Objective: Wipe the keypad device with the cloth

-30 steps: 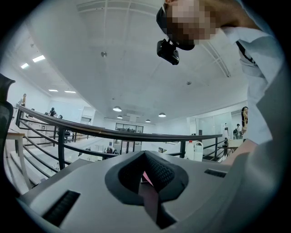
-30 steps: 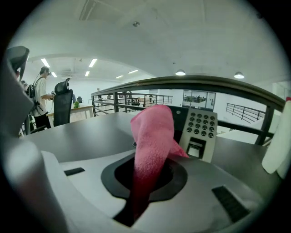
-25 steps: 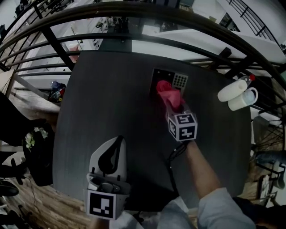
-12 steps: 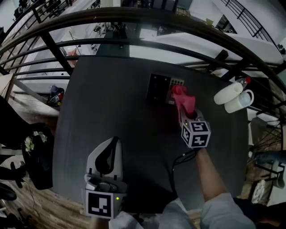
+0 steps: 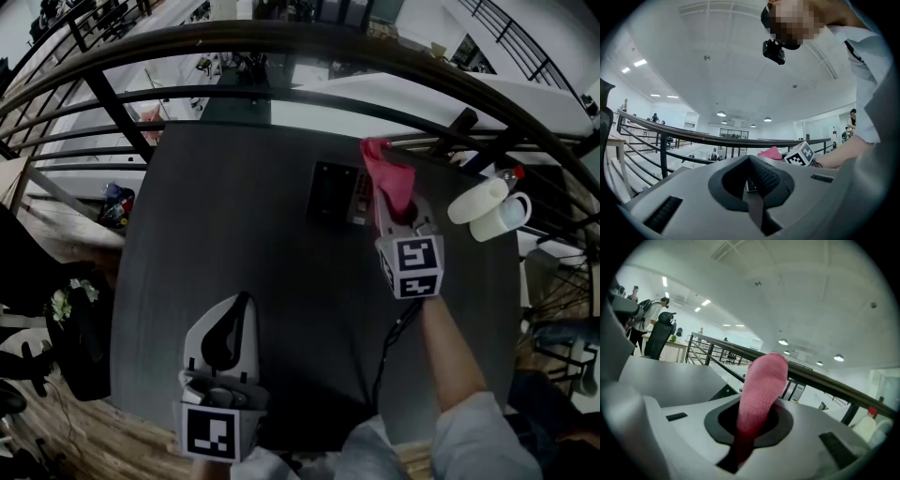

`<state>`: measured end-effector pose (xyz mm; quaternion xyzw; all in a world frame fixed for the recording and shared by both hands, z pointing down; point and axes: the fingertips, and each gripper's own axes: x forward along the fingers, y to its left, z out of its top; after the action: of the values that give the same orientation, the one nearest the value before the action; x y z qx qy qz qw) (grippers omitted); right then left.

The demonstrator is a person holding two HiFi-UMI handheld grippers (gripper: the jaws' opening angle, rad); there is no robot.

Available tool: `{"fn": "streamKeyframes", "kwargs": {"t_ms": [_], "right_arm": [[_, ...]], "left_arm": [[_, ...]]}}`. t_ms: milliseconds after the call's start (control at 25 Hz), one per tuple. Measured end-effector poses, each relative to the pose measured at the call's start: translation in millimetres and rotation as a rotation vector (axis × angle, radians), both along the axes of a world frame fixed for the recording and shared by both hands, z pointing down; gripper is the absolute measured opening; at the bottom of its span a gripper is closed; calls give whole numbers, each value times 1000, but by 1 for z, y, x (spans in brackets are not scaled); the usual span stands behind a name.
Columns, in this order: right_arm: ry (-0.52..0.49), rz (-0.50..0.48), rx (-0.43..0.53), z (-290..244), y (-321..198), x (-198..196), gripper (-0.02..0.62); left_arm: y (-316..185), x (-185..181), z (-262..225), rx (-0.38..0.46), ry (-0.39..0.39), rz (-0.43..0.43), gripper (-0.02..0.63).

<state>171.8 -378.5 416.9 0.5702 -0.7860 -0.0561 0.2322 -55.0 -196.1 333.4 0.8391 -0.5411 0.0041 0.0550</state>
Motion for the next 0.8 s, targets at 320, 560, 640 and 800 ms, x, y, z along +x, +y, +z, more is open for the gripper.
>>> {"fn": "streamKeyframes", "kwargs": {"t_ms": [320,560,640,800], "right_arm": [[310,-116,120,-20,-48,-51,31],[584,-203,114,7,-64,-84,31],[633,-215,94,19,-66,-87,31],[646,-191,62,30,-70,-80,31]], "left_arm": [[2,-4,1,4,-6,-10,3],[4,-10,4,-5,-8,-20,3],[4,-11,6,-7,-9,-21,3],[4,-12,8,-7,-8,-20,3]]}}
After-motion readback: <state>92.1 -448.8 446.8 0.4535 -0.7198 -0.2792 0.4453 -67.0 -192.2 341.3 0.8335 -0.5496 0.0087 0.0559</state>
